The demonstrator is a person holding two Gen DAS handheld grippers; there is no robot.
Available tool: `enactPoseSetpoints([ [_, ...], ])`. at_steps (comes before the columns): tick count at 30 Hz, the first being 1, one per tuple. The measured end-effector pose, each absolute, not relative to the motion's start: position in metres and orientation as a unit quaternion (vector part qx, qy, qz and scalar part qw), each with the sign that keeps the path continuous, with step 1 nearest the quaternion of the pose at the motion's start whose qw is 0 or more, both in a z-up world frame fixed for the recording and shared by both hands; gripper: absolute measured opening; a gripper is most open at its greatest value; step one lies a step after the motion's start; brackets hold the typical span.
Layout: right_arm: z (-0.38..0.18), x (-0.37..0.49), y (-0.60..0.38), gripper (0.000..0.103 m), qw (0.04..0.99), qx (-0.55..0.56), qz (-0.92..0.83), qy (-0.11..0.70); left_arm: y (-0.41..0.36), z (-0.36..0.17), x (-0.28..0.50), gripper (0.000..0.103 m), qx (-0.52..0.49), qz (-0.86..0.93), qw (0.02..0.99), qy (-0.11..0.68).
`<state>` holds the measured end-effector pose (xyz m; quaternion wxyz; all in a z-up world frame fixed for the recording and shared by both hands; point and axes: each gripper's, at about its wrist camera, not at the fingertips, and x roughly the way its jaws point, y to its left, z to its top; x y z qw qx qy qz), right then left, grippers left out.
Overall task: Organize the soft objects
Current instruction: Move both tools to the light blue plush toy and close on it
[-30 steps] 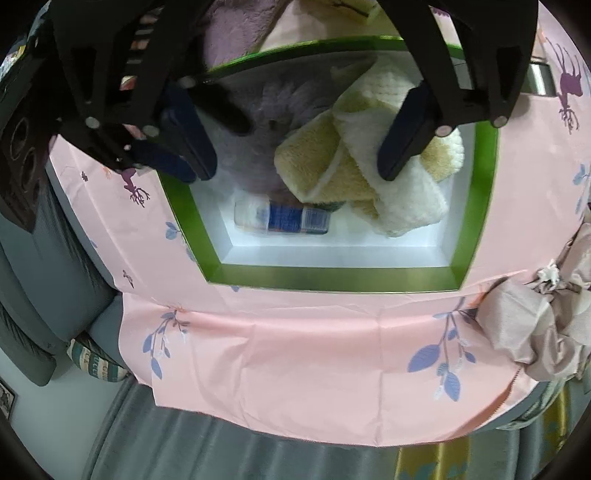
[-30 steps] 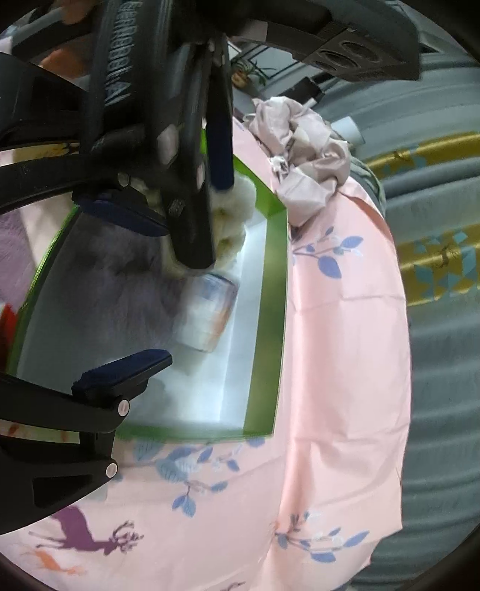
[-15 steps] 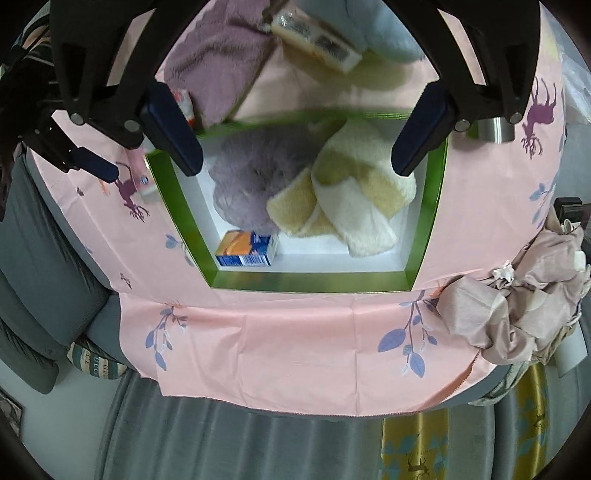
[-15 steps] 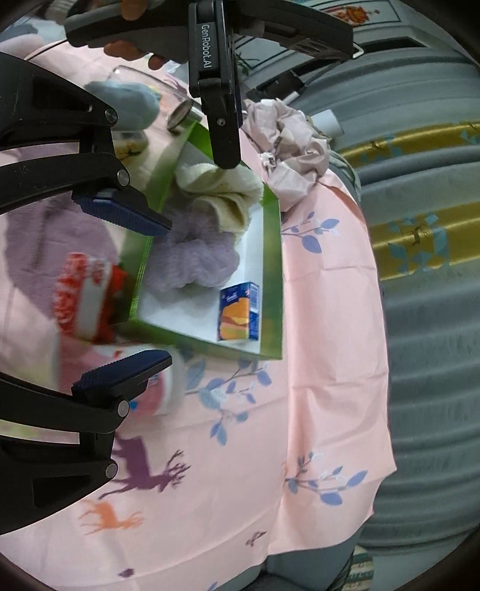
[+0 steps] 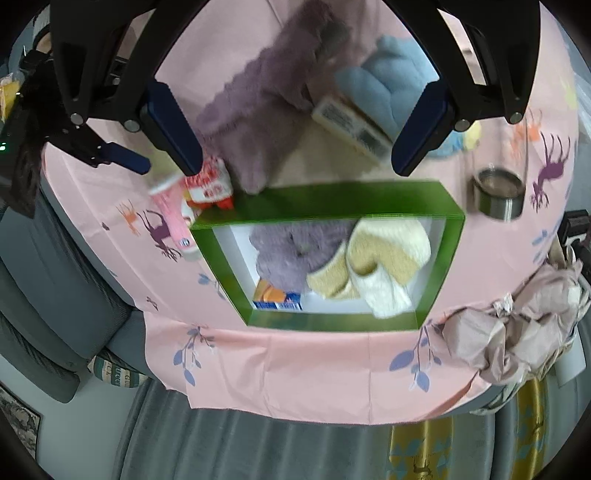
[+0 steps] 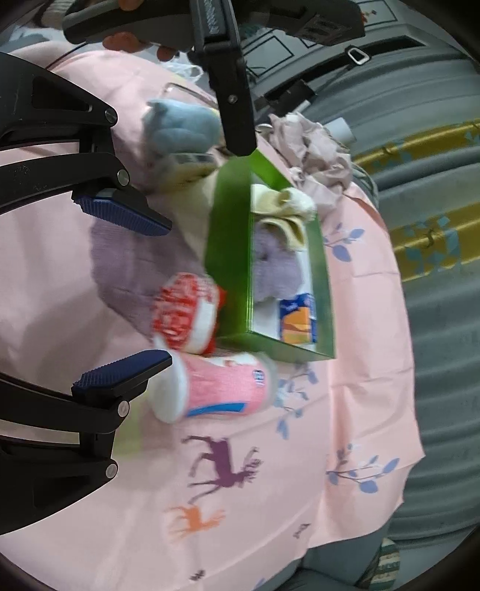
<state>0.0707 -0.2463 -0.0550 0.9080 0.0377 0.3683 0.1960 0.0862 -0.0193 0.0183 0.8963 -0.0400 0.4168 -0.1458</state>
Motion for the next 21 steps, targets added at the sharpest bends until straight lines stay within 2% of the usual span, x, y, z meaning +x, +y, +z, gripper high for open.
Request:
enactPoseSetpoints([
  [15, -0.070, 0.041, -0.195, 0.065, 0.877, 0.031, 0.302, 0.372, 0.055, -0.005, 0.026, 0.102, -0.106, -0.103, 0.898, 0.415],
  [21, -0.072, 0.033, -0.158, 0.065, 0.854, 0.007, 0.366, 0.370, 0.074, -0.019, 0.025, 0.102, -0.132, -0.098, 0.889, 0.427],
])
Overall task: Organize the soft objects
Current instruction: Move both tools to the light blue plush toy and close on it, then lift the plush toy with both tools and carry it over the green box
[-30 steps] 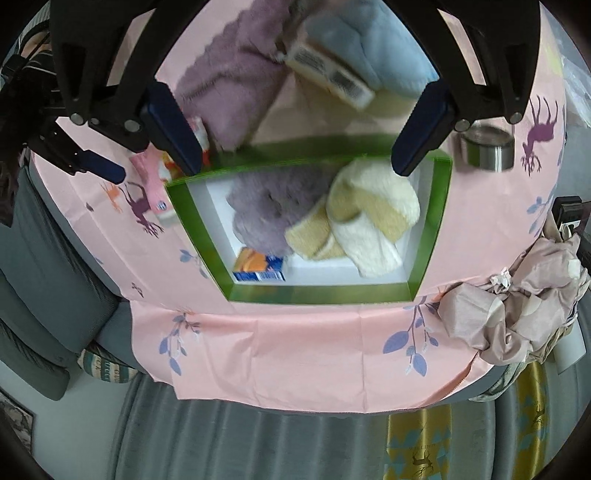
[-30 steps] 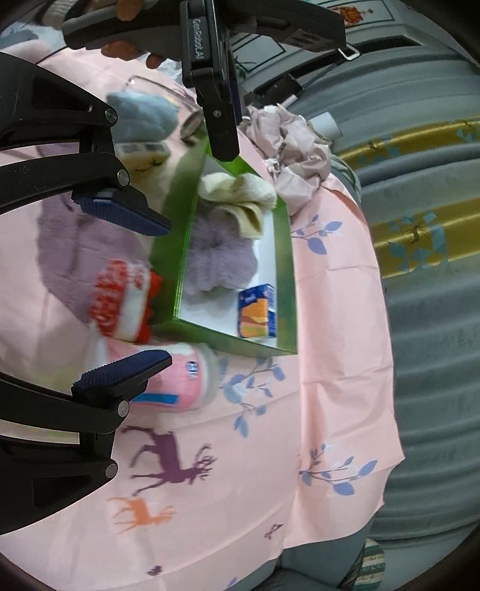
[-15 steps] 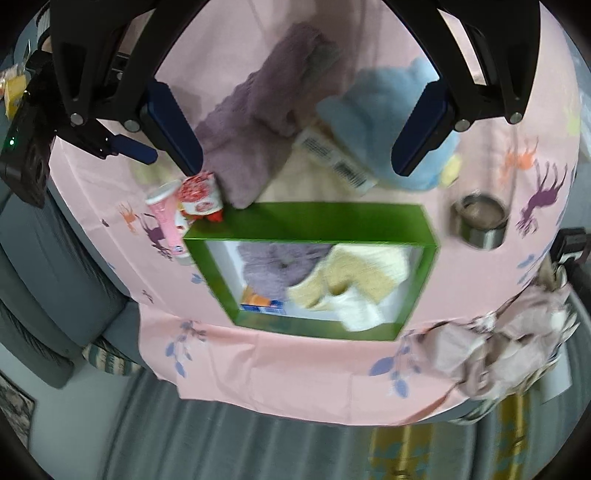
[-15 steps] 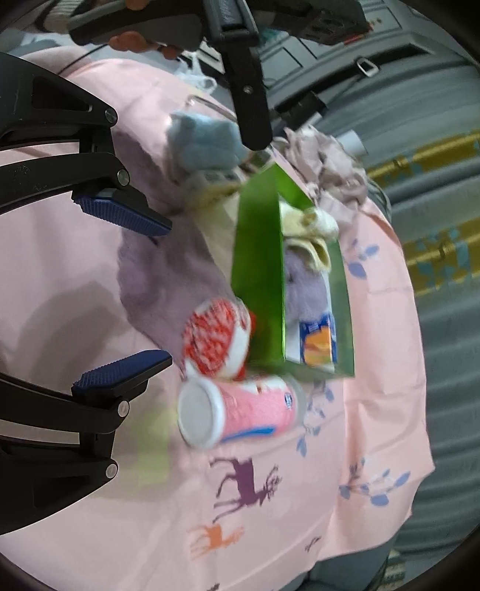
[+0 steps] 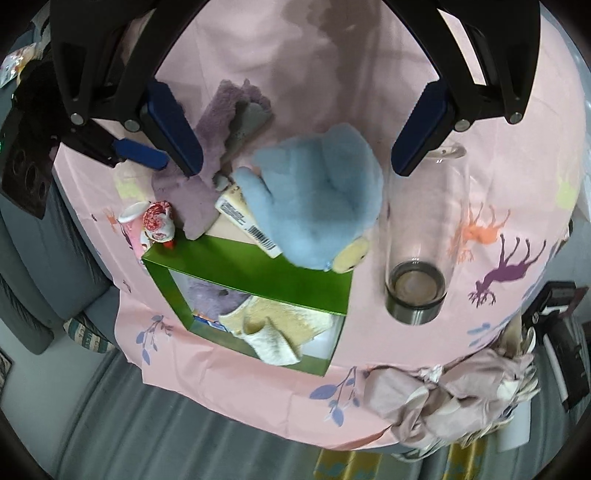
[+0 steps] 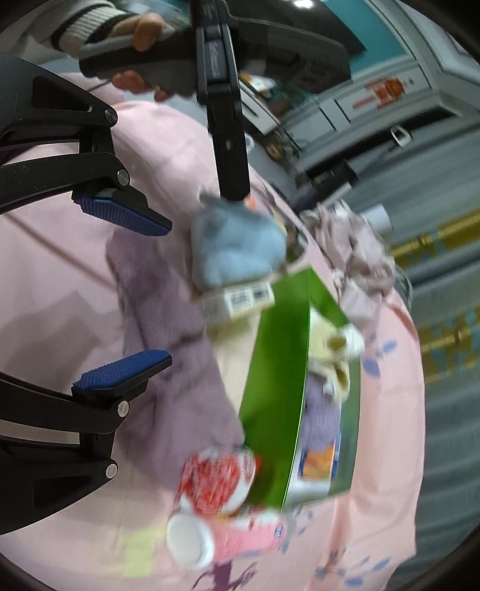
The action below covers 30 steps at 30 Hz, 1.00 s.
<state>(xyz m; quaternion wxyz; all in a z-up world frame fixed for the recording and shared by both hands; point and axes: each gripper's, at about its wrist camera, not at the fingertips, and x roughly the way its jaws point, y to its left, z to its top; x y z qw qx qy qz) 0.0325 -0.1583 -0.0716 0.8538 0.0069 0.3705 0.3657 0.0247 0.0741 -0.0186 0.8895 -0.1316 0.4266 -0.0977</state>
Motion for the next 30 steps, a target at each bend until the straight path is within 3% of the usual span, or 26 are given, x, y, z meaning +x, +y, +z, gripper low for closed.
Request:
enactPoseSetpoints([
  [19, -0.093, 0.081, -0.092, 0.066, 0.814, 0.034, 0.408, 0.413, 0.079, -0.038, 0.067, 0.101, -0.175, -0.128, 0.857, 0.468],
  [28, -0.096, 0.090, -0.075, 0.067, 0.808, 0.041, 0.411, 0.421, 0.077, -0.043, 0.076, 0.084, -0.160, -0.112, 0.857, 0.477],
  [30, -0.096, 0.089, -0.076, 0.065, 0.808, 0.042, 0.411, 0.420, 0.074, -0.044, 0.074, 0.072, -0.150, -0.107, 0.860, 0.476],
])
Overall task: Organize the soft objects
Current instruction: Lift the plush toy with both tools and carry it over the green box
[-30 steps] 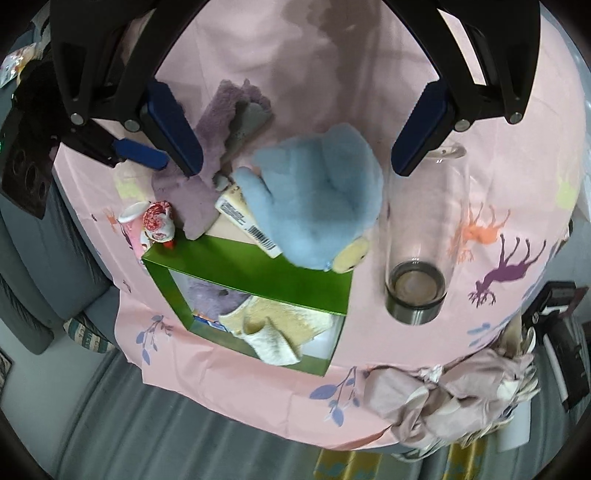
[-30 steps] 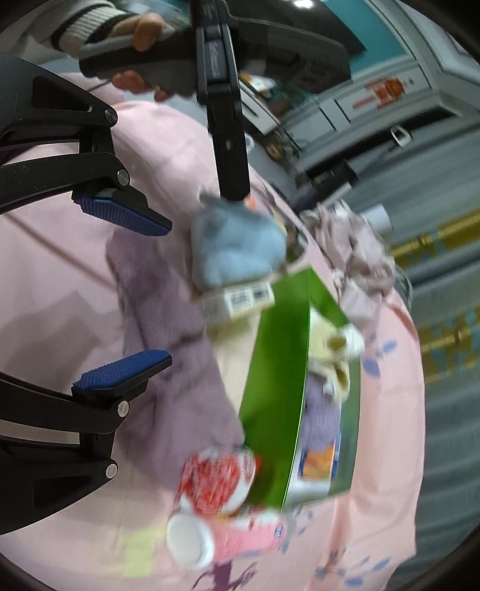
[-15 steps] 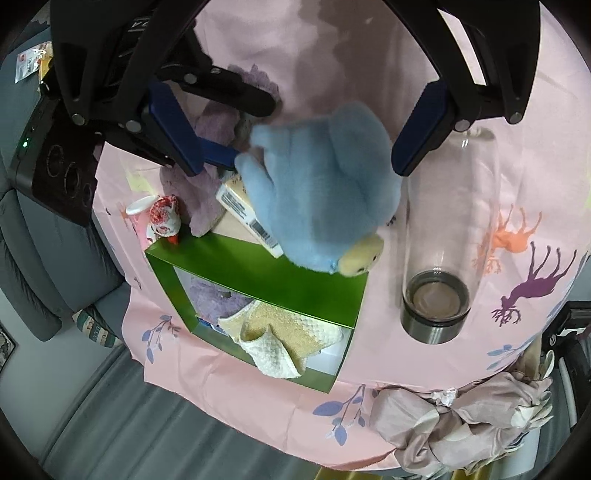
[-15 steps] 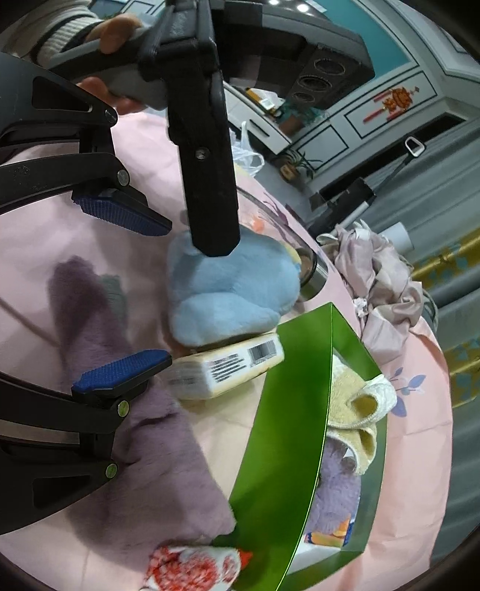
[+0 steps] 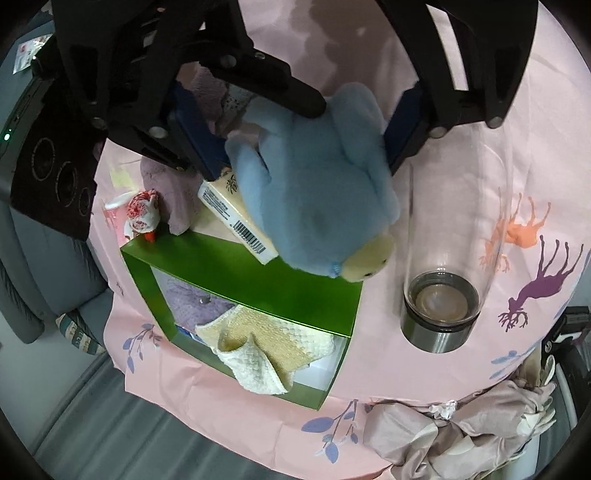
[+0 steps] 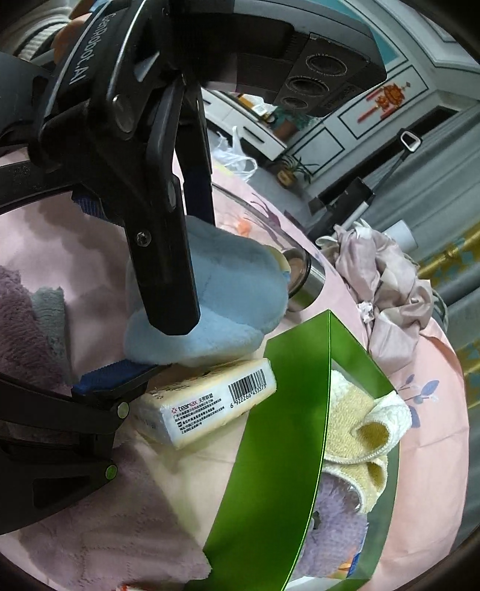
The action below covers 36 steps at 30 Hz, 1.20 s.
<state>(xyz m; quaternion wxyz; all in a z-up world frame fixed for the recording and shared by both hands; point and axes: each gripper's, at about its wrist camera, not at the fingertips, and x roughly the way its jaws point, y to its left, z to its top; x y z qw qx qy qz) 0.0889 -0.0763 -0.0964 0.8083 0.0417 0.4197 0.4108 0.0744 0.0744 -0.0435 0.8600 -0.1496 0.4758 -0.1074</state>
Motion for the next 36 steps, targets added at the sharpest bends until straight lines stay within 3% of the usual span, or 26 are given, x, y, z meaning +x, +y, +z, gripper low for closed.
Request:
enactPoseSetpoints([
  [4, -0.095, 0.084, -0.073, 0.056, 0.813, 0.030, 0.410, 0.412, 0.073, -0.043, 0.070, 0.066, -0.148, -0.105, 0.863, 0.472],
  [5, -0.093, 0.081, -0.073, 0.048, 0.814, 0.028, 0.414, 0.406, 0.073, -0.041, 0.067, 0.064, -0.144, -0.102, 0.865, 0.469],
  [6, -0.090, 0.078, -0.073, 0.046, 0.814, 0.028, 0.419, 0.400, 0.071, -0.037, 0.065, 0.064, -0.141, -0.101, 0.868, 0.465],
  [21, -0.031, 0.031, -0.082, 0.046, 0.844, 0.024, 0.437, 0.311, 0.056, 0.036, 0.016, 0.064, -0.097, -0.101, 0.911, 0.387],
  [36, 0.022, 0.043, -0.136, 0.046, 0.888, 0.037, 0.389, 0.242, -0.001, 0.084, 0.054, 0.064, -0.033, -0.154, 0.930, 0.332],
])
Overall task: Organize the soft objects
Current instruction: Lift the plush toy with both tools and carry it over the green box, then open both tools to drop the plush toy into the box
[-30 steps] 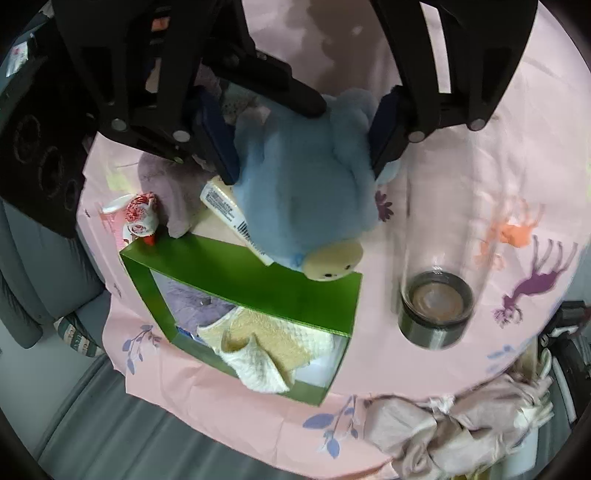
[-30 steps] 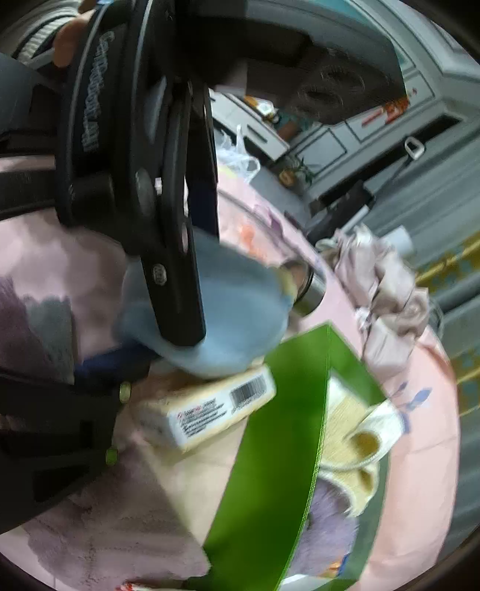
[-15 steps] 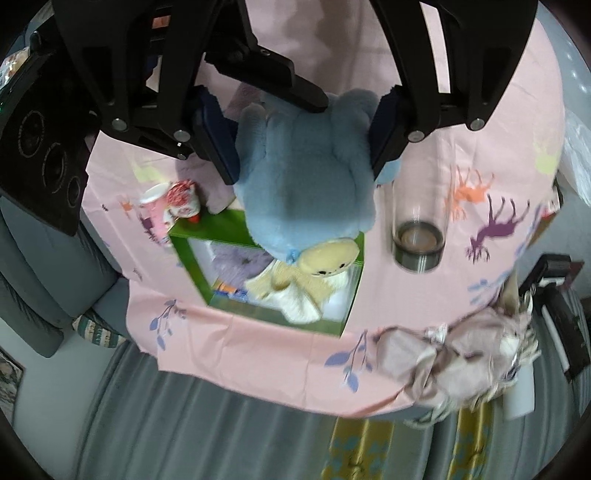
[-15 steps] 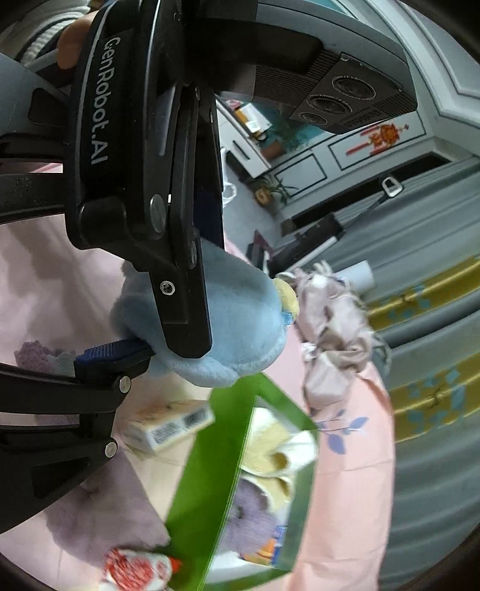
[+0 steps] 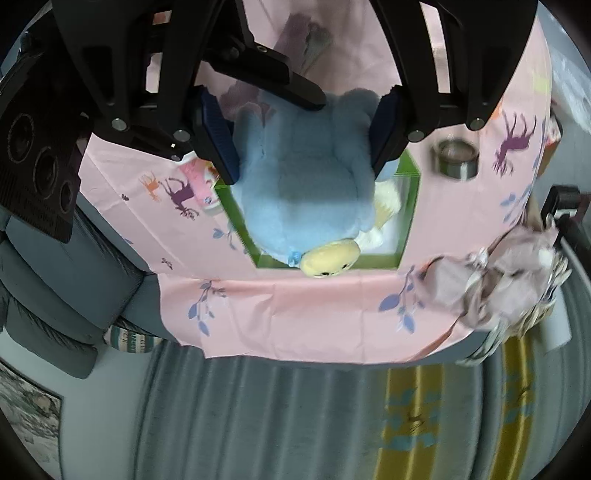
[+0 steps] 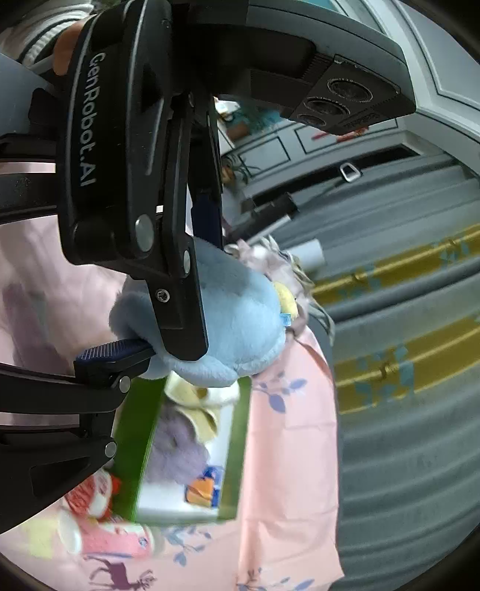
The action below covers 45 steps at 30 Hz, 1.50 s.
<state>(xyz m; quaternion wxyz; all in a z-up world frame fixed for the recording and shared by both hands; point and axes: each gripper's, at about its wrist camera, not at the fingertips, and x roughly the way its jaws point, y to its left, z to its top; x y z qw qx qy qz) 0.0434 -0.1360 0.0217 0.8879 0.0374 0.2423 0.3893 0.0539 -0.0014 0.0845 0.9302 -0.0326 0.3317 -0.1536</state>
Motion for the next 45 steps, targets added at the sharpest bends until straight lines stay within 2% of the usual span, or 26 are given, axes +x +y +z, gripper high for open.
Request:
enactPoseSetpoints([
  [15, 0.029, 0.117, -0.170, 0.046, 0.908, 0.048, 0.348, 0.230, -0.039, 0.084, 0.133, 0.064, -0.012, -0.178, 0.929, 0.325],
  [38, -0.035, 0.193, -0.165, 0.046, 0.894, 0.060, 0.303, 0.325, -0.048, 0.013, 0.209, 0.065, -0.024, -0.167, 0.901, 0.401],
  [43, -0.043, 0.198, -0.165, 0.048, 0.891, 0.062, 0.288, 0.346, -0.044, 0.005, 0.213, 0.070, -0.030, -0.154, 0.896, 0.414],
  [45, -0.043, 0.198, -0.167, 0.056, 0.894, 0.062, 0.277, 0.348, -0.043, 0.004, 0.212, 0.090, -0.027, -0.142, 0.897, 0.419],
])
